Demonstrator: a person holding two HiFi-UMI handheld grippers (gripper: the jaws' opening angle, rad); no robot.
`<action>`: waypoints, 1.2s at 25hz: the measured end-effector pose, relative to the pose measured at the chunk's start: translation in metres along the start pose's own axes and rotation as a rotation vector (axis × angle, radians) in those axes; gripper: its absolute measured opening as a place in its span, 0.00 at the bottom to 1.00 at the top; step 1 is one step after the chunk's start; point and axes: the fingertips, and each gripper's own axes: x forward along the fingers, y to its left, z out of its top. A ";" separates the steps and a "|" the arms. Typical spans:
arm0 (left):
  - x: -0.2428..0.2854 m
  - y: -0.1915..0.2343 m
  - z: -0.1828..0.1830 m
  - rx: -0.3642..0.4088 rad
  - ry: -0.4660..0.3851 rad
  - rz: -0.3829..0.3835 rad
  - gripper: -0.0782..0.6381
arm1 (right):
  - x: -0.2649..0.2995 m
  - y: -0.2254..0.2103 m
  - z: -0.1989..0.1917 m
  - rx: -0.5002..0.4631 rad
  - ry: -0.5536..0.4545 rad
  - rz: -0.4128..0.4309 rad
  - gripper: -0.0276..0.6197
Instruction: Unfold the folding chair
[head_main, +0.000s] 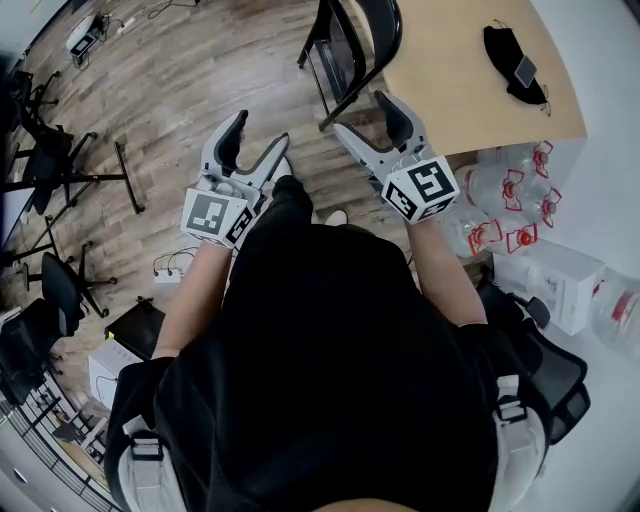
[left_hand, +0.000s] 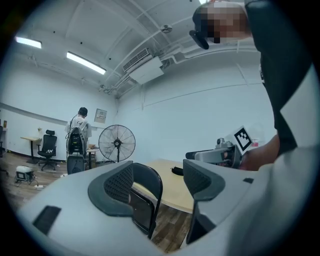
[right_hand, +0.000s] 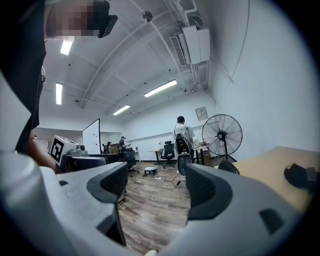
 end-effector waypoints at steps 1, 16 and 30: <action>0.005 0.008 -0.001 -0.004 -0.001 -0.003 0.53 | 0.008 -0.003 0.000 -0.005 0.004 -0.001 0.58; 0.096 0.181 0.010 -0.038 -0.013 -0.064 0.53 | 0.179 -0.061 0.035 -0.038 0.049 -0.078 0.58; 0.146 0.290 -0.006 -0.084 0.019 -0.143 0.53 | 0.277 -0.095 0.020 -0.008 0.149 -0.185 0.58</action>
